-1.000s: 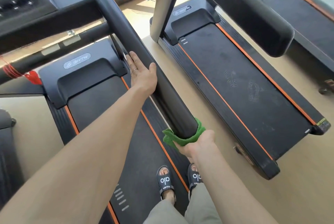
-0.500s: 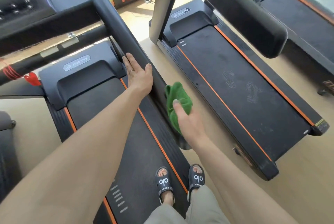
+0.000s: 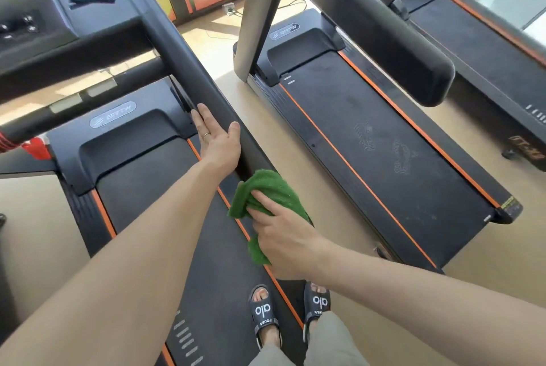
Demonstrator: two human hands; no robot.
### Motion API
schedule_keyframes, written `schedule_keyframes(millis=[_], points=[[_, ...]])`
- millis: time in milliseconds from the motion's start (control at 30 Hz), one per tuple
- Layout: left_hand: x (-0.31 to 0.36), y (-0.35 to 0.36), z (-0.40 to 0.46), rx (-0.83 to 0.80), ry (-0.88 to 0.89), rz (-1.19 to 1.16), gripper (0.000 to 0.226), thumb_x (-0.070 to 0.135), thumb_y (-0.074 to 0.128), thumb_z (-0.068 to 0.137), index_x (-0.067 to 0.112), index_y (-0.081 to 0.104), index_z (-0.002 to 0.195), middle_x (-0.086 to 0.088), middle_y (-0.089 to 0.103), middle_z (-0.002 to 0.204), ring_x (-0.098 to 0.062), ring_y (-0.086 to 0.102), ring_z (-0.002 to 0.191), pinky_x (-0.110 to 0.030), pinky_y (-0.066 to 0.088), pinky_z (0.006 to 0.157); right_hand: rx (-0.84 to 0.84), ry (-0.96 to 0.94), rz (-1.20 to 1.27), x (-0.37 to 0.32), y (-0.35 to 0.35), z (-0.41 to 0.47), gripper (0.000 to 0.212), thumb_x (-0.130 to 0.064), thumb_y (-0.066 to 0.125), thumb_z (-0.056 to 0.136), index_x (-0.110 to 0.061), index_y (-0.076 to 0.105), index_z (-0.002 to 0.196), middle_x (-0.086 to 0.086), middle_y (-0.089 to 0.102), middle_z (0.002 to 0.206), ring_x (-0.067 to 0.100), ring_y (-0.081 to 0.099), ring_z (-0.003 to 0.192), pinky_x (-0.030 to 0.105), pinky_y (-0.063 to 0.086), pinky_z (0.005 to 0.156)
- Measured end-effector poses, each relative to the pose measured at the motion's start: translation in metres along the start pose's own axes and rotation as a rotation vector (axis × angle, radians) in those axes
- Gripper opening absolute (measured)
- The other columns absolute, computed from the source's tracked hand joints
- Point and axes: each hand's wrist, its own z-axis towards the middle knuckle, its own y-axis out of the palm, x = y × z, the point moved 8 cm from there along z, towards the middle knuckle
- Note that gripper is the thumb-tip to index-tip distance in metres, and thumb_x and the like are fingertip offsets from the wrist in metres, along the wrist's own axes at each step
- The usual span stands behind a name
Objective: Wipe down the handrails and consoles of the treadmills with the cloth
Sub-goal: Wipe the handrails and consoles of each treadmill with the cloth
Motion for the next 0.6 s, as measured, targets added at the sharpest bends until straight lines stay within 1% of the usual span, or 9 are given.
schedule_keyframes(millis=[67,167,267,333,400,467,500,567,600], points=[[0.0,0.001,0.0,0.0,0.005,0.004,0.075,0.037,0.034,0.107,0.02,-0.019,0.158,-0.001,-0.026,0.166,-0.024,-0.002,0.156,-0.037,0.006,0.123,0.056,0.056,0.035,0.018,-0.018,0.022,0.045,-0.045,0.043,0.091,-0.023,0.079,0.107,0.004,0.071,0.118,0.036,0.031,0.145,0.056,-0.022,0.118],[-0.002,-0.002,0.002,-0.018,-0.003,0.047,0.076,0.04,0.034,0.107,0.023,-0.02,0.158,0.0,-0.026,0.166,-0.027,0.004,0.156,-0.041,0.01,0.123,0.025,0.176,-0.007,0.039,-0.035,0.051,0.051,-0.05,0.036,0.096,-0.025,0.072,0.122,0.004,0.06,0.139,0.036,0.01,0.153,0.06,-0.014,0.119],[-0.005,-0.007,0.005,-0.054,-0.029,0.115,0.078,0.043,0.034,0.105,0.023,-0.02,0.158,-0.002,-0.023,0.167,-0.033,0.012,0.154,-0.047,0.015,0.124,0.044,0.221,0.055,0.041,-0.034,0.053,0.047,-0.047,0.039,0.095,-0.027,0.071,0.124,0.002,0.051,0.149,0.033,0.0,0.155,0.065,-0.011,0.118],[-0.001,-0.01,0.003,-0.049,-0.03,0.17,0.078,0.042,0.033,0.105,0.019,-0.018,0.159,-0.004,-0.02,0.167,-0.035,0.016,0.153,-0.047,0.016,0.124,0.18,0.279,0.197,0.041,-0.03,0.04,0.042,-0.041,0.048,0.089,-0.026,0.074,0.118,0.003,0.045,0.154,0.028,-0.001,0.156,0.069,-0.005,0.117],[0.003,-0.013,0.001,-0.024,-0.036,0.239,0.076,0.042,0.033,0.106,0.016,-0.014,0.159,-0.006,-0.016,0.168,-0.036,0.019,0.152,-0.045,0.015,0.123,0.36,0.343,0.323,0.04,-0.025,0.019,0.045,-0.04,0.054,0.085,-0.02,0.072,0.121,-0.001,0.045,0.154,0.024,0.006,0.156,0.07,0.009,0.116],[0.008,-0.016,-0.002,0.008,-0.051,0.342,0.075,0.042,0.033,0.106,0.012,-0.01,0.16,-0.009,-0.009,0.169,-0.034,0.017,0.153,-0.044,0.011,0.124,0.522,0.366,0.459,0.038,-0.015,-0.006,0.052,-0.041,0.054,0.086,-0.017,0.066,0.13,-0.003,0.044,0.154,0.025,0.013,0.155,0.064,0.019,0.117],[0.009,-0.02,-0.004,0.027,-0.061,0.398,0.075,0.043,0.032,0.106,0.011,-0.008,0.161,-0.011,-0.005,0.169,-0.032,0.013,0.154,-0.043,0.008,0.125,0.6,0.374,0.539,0.035,-0.009,-0.019,0.053,-0.041,0.055,0.087,-0.019,0.063,0.134,-0.004,0.042,0.157,0.026,0.014,0.155,0.057,0.02,0.119],[0.016,-0.022,-0.009,0.067,-0.076,0.502,0.073,0.043,0.031,0.107,0.007,-0.004,0.161,-0.012,0.001,0.169,-0.028,0.007,0.156,-0.042,0.003,0.126,0.708,0.396,0.815,0.033,0.011,-0.047,0.052,-0.037,0.062,0.09,-0.029,0.057,0.141,-0.007,0.035,0.161,0.025,0.019,0.154,0.038,0.018,0.122],[0.018,-0.021,-0.012,0.084,-0.084,0.545,0.072,0.041,0.03,0.107,0.006,-0.002,0.161,-0.013,0.001,0.169,-0.027,0.004,0.156,-0.042,0.001,0.126,0.714,0.422,1.028,0.036,0.021,-0.059,0.05,-0.035,0.064,0.091,-0.035,0.056,0.14,-0.008,0.035,0.161,0.02,0.025,0.151,0.028,0.02,0.121]])
